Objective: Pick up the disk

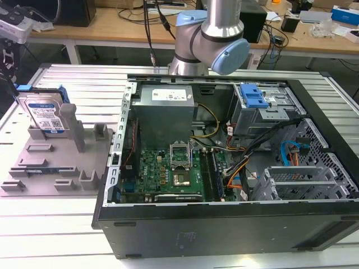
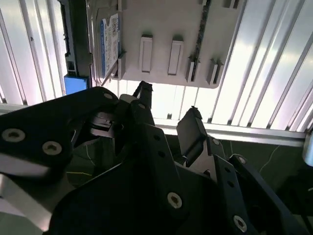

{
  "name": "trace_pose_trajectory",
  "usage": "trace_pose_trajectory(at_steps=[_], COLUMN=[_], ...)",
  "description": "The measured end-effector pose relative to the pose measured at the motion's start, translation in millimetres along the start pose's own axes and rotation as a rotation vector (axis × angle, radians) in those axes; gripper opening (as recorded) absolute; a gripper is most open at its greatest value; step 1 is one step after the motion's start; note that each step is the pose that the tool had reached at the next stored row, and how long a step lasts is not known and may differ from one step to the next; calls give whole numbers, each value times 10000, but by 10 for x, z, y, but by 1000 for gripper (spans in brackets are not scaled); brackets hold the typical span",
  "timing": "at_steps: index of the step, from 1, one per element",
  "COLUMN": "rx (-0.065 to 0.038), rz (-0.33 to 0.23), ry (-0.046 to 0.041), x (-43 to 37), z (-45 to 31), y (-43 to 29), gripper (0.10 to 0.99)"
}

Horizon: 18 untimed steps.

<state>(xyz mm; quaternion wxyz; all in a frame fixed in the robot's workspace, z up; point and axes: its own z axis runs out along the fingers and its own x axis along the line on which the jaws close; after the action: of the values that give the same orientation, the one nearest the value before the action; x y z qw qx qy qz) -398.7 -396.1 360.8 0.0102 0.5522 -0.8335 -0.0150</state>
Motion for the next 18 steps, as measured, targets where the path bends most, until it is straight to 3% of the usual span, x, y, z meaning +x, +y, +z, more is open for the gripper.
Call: trace_pose_trajectory(at_steps=[11, 18], rx=[10, 18], rz=[-2540, -2857], ry=[89, 108], x=[0, -14], z=[5, 6], y=[-1, 0], gripper=[482, 482])
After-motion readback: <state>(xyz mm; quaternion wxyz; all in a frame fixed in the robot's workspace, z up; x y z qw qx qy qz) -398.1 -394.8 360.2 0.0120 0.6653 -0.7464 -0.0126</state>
